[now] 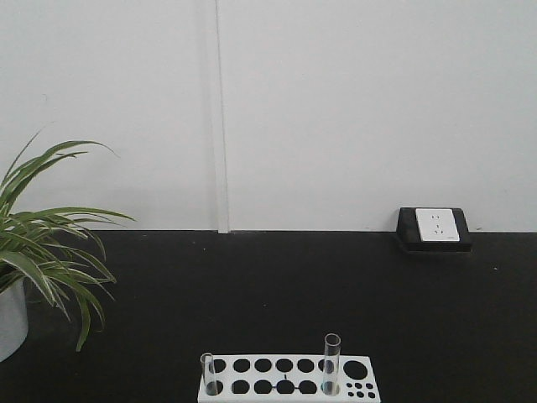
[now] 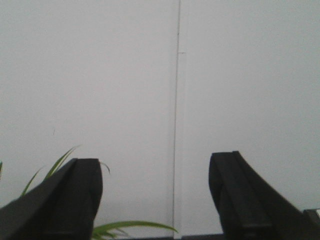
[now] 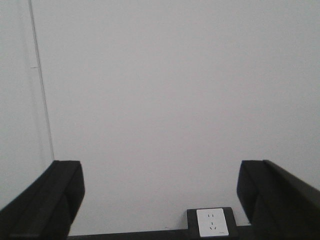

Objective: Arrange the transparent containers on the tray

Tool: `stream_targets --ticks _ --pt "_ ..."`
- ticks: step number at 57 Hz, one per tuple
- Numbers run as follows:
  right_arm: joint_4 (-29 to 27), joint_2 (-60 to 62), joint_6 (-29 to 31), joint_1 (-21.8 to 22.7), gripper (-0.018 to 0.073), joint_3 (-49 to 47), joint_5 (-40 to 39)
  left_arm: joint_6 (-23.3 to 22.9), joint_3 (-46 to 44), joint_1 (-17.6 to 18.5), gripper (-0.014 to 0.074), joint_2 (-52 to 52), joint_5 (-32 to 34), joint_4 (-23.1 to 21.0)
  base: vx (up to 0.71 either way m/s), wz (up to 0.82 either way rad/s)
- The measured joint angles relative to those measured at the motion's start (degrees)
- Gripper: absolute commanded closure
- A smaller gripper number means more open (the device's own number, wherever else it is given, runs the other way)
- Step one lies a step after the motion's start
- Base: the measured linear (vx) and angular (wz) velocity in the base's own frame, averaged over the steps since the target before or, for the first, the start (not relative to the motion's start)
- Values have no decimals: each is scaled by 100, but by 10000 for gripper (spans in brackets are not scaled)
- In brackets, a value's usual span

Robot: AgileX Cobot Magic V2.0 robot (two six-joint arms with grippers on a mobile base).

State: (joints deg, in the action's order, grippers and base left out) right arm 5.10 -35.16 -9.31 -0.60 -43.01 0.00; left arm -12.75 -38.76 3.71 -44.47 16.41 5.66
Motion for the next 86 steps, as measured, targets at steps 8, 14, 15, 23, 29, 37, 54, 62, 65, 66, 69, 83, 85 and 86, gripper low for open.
stream_targets --ticks 8,14,15,23,29,37,54,62,65,66,69,83,85,86 --pt "0 0 0 0 -33 648 -486 -45 599 59 138 0 801 871 0 0" --pt "6 0 0 -94 -18 1259 -719 -305 1159 221 153 -7 952 1584 0 0" --pt "24 0 0 -152 -18 1341 -760 -387 1300 257 153 -13 964 1701 0 0" --pt "373 -104 0 -799 -18 1963 -850 -851 2041 457 153 -327 1192 2239 0 0" --pt "685 -440 0 -1296 -18 2133 -960 -1018 2254 578 153 -847 1630 2380 0 0" --pt "859 -1123 0 -1749 -18 2146 -1684 -1079 2255 713 153 -1821 2473 2400 0 0" --pt "875 -2171 0 -1877 -18 2146 -2408 -1028 1756 851 153 -4173 4132 2757 0 0" --pt "875 -2199 0 -1877 -18 2146 -2459 -1009 1316 851 153 -4831 4402 3126 0 0" --pt "875 -2199 13 -1877 -18 2146 -2463 -1009 1169 851 153 -5005 4446 3269 0 0" --pt "870 -2199 14 -1877 -18 2146 -2463 -1009 1137 851 153 -5040 4456 3299 0 0" --pt "870 -2199 30 -1877 -18 2146 -2463 -1009 1016 851 153 -5159 4494 3383 0 0" --pt "700 -2199 164 -1877 -18 2146 -2470 -990 569 985 153 -5523 4498 3435 0 0" --pt "658 -2199 164 -1877 -18 2146 -2486 -990 495 1031 153 -5591 4484 3442 0 0" --pt "643 -2199 169 -1877 -18 2146 -2499 -985 449 1054 153 -5628 4464 3442 0 0"
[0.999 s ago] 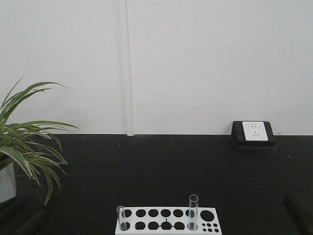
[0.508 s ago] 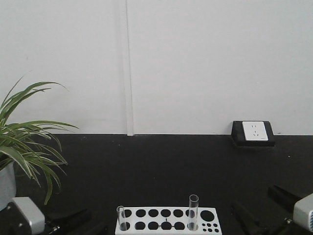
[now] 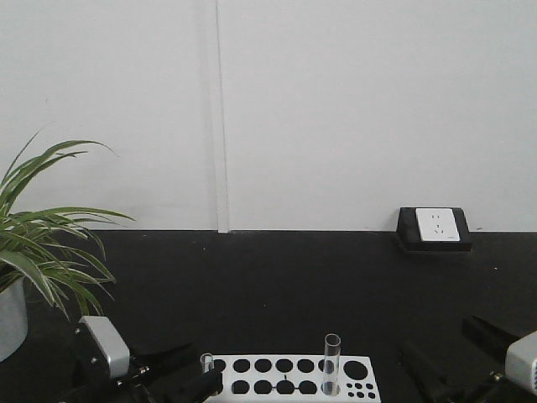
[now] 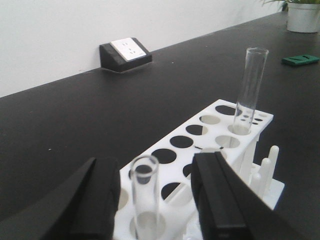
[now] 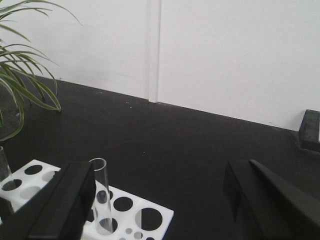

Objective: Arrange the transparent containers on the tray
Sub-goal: 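Lower the left gripper onto a clear test tube in the white rack and grasp, then lift the clear tube up out of the rack with the left gripper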

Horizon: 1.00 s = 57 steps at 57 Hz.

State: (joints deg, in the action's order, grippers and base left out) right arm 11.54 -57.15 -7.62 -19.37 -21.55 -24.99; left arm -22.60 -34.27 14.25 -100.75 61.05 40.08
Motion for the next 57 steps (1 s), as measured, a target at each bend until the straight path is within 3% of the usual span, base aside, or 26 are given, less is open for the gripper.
stream_targets --ticks 9,14,28,45,57 --pt "-66 0 0 0 -18 0 -44 18 -362 159 157 -303 -201 7 0 0" --pt "-65 0 6 0 -18 0 -44 18 -489 195 208 -434 -251 7 0 0" --pt "-68 0 18 0 -18 0 -100 -111 -541 194 606 -570 -398 -286 0 0" --pt "-68 0 22 0 -18 0 -172 -291 -541 194 600 -500 -160 -374 0 0" --pt "-81 0 22 0 -18 0 -172 -561 -546 194 596 315 -309 -374 0 0"
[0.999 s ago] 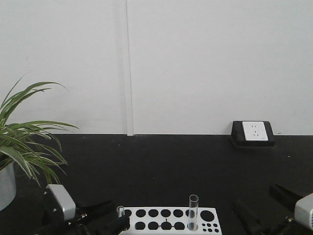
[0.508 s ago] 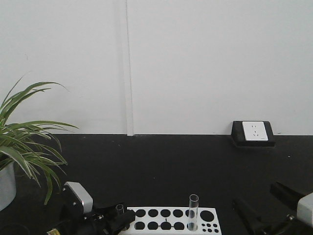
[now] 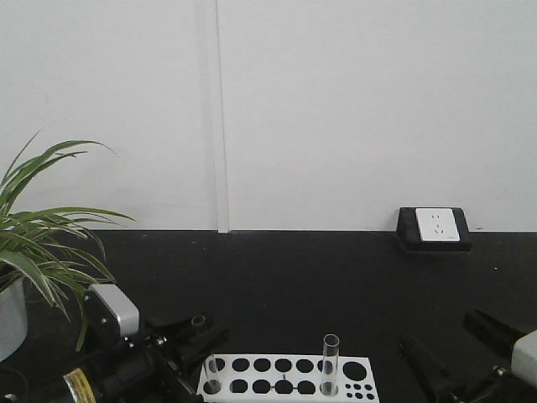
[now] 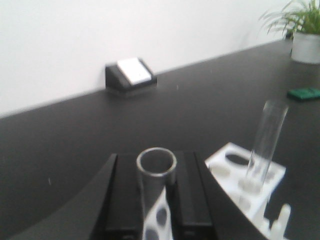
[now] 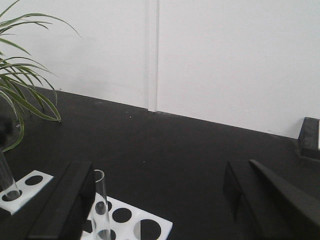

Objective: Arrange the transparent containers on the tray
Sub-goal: 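Lift the clear tube up out of the rack with the left gripper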

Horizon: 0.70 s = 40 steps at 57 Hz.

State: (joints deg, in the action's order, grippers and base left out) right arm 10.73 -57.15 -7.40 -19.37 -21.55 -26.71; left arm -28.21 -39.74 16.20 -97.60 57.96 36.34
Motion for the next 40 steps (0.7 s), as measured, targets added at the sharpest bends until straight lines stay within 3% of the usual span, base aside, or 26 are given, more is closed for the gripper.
stream_targets --ticks 9,15,25,34,40 --pt "0 0 0 0 -18 0 27 -2 -255 0 596 1033 -710 97 0 0" --pt "0 0 0 0 -18 0 142 -271 -620 0 596 1738 -1601 496 0 0" --pt "49 -414 0 0 -18 0 137 -1684 -967 0 596 2633 -2895 1802 0 0" --pt "398 -1267 -108 0 -18 0 -519 -2815 -984 0 596 3149 -3201 3144 0 0" --pt "676 -1842 -240 0 -18 -6 -1240 -3376 -984 0 596 3276 -3397 3623 0 0"
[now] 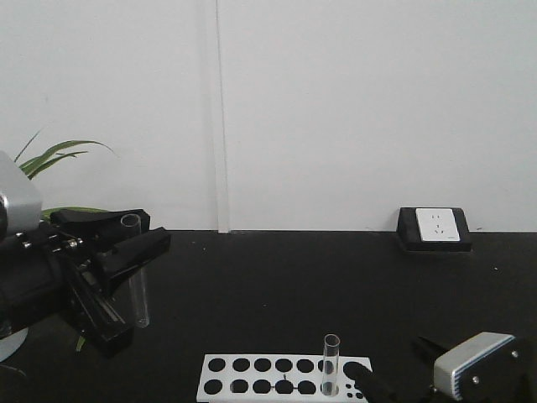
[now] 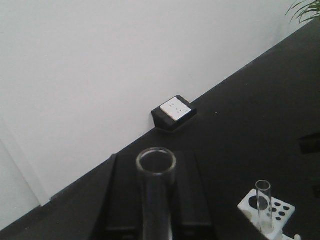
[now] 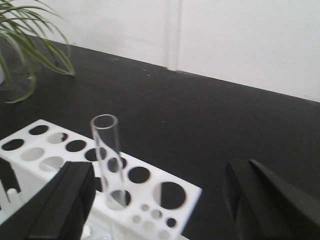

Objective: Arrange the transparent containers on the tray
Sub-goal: 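Lift the clear tube up out of the rack with the left gripper, then lower the right gripper onto the other clear tube and grasp it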

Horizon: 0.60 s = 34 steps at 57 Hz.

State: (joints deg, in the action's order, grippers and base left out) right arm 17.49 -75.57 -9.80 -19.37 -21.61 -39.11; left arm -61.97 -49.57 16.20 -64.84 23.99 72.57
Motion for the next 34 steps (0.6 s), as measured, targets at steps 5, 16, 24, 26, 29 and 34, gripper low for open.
stream_targets --ticks 5,16,24,26,29,34 --pt "156 -427 -22 0 -18 0 -534 -283 0 0 596 30 -165 163 0 0" --pt "470 -1108 -116 0 -18 -155 -1128 -457 0 0 596 27 -207 217 0 0" --pt "719 -1492 -324 0 -18 -565 -1230 -517 0 0 596 27 -207 219 0 0" --pt "758 -1587 -356 0 -18 -671 -1249 -522 0 0 596 27 -207 219 0 0" --pt "847 -1743 -399 0 -18 -831 -1249 -522 0 0 596 27 -207 219 0 0" --pt "948 -1970 -468 -37 -18 -1055 -1249 -522 0 0 596 27 -207 219 0 0"
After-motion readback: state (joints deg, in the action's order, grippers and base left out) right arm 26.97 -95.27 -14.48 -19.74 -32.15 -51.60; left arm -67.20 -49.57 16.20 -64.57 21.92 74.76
